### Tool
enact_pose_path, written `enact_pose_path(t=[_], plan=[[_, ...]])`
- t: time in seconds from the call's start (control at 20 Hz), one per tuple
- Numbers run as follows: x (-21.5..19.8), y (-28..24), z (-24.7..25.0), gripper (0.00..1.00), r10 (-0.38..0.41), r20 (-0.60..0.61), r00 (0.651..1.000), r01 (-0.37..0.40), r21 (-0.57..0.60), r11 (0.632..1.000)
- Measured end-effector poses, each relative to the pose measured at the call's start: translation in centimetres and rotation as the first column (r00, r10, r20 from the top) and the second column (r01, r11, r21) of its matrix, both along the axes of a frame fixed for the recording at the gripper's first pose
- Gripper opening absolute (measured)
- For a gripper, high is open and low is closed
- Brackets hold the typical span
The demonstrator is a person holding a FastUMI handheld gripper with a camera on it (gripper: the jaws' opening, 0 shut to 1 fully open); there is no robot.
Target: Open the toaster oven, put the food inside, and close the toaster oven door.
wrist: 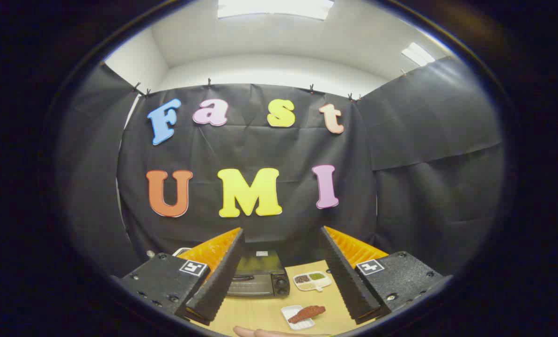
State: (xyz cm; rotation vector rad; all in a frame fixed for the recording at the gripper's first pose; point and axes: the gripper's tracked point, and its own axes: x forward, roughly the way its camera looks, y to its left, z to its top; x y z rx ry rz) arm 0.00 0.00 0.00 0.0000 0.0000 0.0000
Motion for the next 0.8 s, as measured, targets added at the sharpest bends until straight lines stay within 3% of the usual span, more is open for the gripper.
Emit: enact_pose_path(t=[0.8], plan=[[1.8, 0.1, -1.0, 1.0, -0.029, 0.003, 1.0, 0.029, -0.055, 0.998]])
